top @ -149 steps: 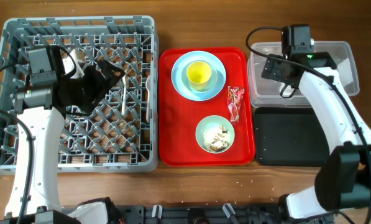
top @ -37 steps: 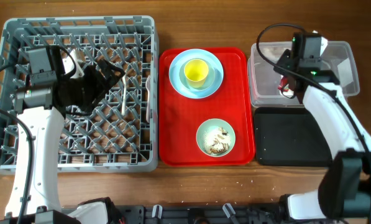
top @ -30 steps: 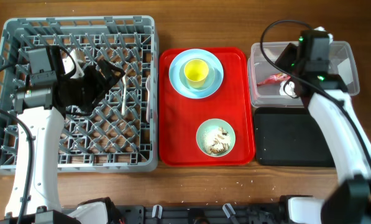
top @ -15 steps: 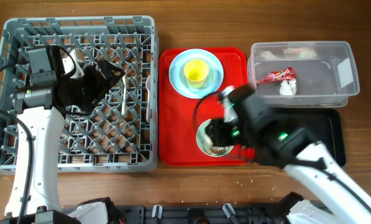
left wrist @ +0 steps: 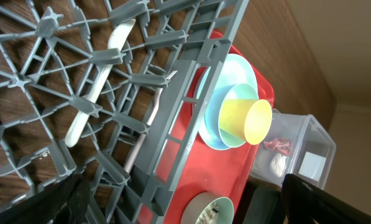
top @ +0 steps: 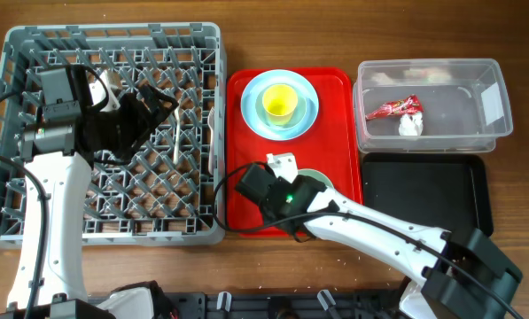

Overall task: Sort waste into correct bins and load items into the dishwasher rack
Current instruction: 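Grasp the rim of the green bowl with the right gripper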

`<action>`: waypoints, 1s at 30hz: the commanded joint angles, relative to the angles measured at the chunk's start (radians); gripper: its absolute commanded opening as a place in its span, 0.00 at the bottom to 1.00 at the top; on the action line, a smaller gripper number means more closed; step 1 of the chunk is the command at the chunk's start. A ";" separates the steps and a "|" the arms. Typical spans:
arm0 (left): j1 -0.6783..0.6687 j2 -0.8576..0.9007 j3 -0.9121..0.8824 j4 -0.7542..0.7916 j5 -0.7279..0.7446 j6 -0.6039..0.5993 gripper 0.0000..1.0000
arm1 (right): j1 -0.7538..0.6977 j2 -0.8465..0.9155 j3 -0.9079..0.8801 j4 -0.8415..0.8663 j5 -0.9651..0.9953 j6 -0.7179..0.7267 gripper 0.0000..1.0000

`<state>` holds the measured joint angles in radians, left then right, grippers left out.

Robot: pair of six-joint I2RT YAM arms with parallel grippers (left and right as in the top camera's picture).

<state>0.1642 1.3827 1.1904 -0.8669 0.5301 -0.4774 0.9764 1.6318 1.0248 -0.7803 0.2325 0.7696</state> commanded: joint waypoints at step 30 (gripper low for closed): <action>0.004 -0.002 0.010 0.003 0.014 -0.006 1.00 | 0.002 0.035 -0.006 -0.096 -0.043 0.015 0.17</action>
<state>0.1642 1.3827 1.1908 -0.8669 0.5301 -0.4774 0.9768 1.6524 1.0241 -0.8745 0.2054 0.7746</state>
